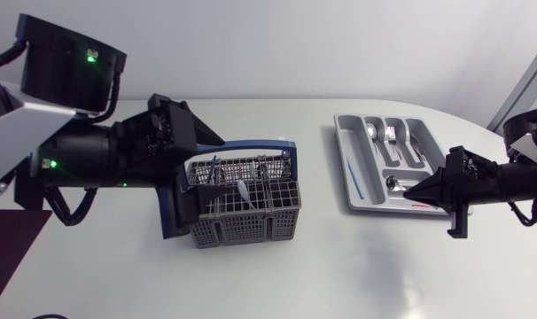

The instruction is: Unload the cutlery basket into the drawer organizer.

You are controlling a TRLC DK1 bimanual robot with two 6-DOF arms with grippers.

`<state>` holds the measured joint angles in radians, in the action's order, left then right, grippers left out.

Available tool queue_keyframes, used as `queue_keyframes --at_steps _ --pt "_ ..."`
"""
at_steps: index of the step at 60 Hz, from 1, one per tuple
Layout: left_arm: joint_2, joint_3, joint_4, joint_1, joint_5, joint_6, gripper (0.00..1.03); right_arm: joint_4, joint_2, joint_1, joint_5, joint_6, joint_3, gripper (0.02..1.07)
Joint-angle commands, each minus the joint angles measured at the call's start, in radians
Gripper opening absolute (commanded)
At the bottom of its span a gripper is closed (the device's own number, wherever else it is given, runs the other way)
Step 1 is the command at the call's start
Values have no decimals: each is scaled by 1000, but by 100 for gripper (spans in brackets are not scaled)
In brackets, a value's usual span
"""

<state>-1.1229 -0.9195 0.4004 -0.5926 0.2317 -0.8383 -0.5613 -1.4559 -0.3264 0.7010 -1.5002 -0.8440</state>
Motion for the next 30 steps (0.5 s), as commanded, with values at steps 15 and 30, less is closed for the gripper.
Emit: queue_keyframes --at_steps 15,30 --pt "-104 -39 75 -47 11 -370 96 -23 -317 -69 -130 -223 -227 8" --pt "-178 -102 129 -42 -2 -533 96 -9 -440 -77 -204 -269 -317 8"
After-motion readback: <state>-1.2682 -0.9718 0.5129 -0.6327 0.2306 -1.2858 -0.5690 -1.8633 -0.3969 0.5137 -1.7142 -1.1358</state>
